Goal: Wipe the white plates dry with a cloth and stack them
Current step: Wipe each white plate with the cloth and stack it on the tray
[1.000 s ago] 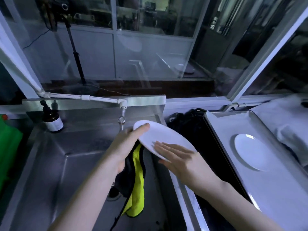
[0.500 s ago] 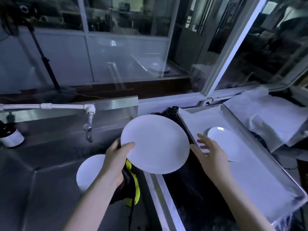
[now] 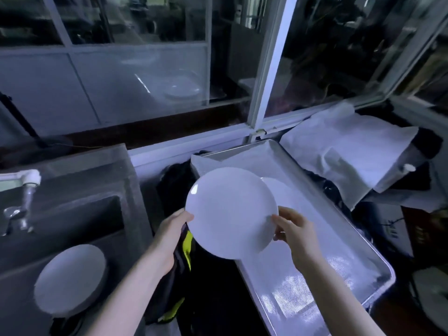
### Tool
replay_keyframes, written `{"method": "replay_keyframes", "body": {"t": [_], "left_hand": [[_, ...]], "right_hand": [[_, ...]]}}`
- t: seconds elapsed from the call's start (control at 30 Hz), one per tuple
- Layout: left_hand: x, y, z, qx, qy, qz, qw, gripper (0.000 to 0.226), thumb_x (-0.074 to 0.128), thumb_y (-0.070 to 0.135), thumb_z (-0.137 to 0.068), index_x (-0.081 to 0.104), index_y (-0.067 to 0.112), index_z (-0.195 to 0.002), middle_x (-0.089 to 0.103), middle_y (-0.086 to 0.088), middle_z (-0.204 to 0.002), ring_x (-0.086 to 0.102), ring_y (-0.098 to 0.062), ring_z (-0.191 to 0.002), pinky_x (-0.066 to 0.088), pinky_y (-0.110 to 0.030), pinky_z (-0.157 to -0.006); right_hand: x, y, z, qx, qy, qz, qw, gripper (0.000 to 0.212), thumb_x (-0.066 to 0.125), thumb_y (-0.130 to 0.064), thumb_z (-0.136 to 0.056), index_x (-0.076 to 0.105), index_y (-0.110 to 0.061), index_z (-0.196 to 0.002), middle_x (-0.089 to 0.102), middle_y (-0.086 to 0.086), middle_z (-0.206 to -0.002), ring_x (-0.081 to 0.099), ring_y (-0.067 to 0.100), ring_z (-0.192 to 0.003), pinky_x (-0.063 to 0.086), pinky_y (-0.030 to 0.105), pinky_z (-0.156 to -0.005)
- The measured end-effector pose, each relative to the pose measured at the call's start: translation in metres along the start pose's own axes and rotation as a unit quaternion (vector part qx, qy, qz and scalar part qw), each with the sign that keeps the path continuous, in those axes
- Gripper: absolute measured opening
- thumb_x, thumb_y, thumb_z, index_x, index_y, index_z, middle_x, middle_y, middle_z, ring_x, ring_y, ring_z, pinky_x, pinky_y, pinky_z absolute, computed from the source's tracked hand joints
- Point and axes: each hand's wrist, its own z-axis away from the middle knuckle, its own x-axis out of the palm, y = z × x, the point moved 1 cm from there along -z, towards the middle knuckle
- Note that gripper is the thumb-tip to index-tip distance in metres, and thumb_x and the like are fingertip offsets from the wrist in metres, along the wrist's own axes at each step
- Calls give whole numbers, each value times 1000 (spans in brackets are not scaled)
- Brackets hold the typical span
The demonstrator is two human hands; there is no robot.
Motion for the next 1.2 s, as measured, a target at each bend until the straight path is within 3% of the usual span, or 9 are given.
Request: {"method": "replay_keyframes", "body": {"t": [0.17,0.33,0.5,0.7,0.8,0.9,0.97,1.13,1.2], "left_hand": [[52,-16,-45,14,15,-14,1000,29,62,0,-87,74,26,-94,76,8,-95,66,4,-88,47,-8,-69],[99,-39,-93,32,14,-73,997,41,68,-1,-85,69,38,-97,68,20,-103,58,19,-91,43,-7,-73],[128,-57,-134,8,8,-138,990,40,64,0,-86,66,33,-109,65,12,-116,56,-5,-112,41,-17,-88],[141,-72,-159,-33,-27,-213,976,58,62,-5,-81,61,26,-130,55,12,-130,44,-4,-122,34,-13,-89],[144,-75,-164,-26,-19,-226,974,61,62,-6,-81,60,30,-131,55,14,-124,48,2,-111,35,-6,-78],[147,-76,-166,-5,2,-253,967,61,61,-5,-81,60,32,-130,57,16,-122,49,1,-109,36,-13,-86],[149,-75,-164,10,14,-269,963,61,60,-6,-81,61,32,-129,60,24,-114,50,2,-107,36,-3,-78],[150,-73,-158,25,36,-268,963,60,56,-11,-82,64,26,-128,53,38,-98,46,35,-84,33,8,-64],[150,-72,-159,27,34,-275,960,59,56,-10,-83,63,26,-130,53,38,-97,46,35,-82,33,8,-62]], "right_hand": [[-49,18,-48,20,41,7,999,21,66,-3,-82,80,-19,-84,64,2,-67,51,14,-53,50,24,-53],[-78,33,-89,32,84,35,995,25,62,-3,-80,79,-22,-77,59,0,-61,49,13,-51,52,29,-56],[-89,50,-126,48,107,79,990,13,61,-4,-79,72,-8,-75,52,-2,-53,49,13,-42,50,34,-64],[-92,72,-159,39,124,146,981,13,60,-4,-81,68,-9,-71,54,-5,-56,54,17,-44,49,31,-61],[-93,83,-165,44,119,178,976,13,59,-6,-79,60,-10,-66,52,-3,-53,55,16,-44,40,23,-49],[-92,91,-169,50,121,195,972,13,60,-7,-79,59,-9,-66,49,-7,-53,59,18,-47,36,25,-50],[-90,92,-171,51,125,196,971,12,61,-7,-79,59,-7,-67,48,-3,-58,59,21,-49,36,25,-50],[-83,93,-173,43,125,224,966,27,62,-12,-79,54,-21,-55,53,1,-56,62,22,-53,28,17,-46],[-83,94,-171,40,120,227,966,28,60,-12,-80,50,-20,-55,50,-3,-45,62,25,-53,28,17,-46]]}}
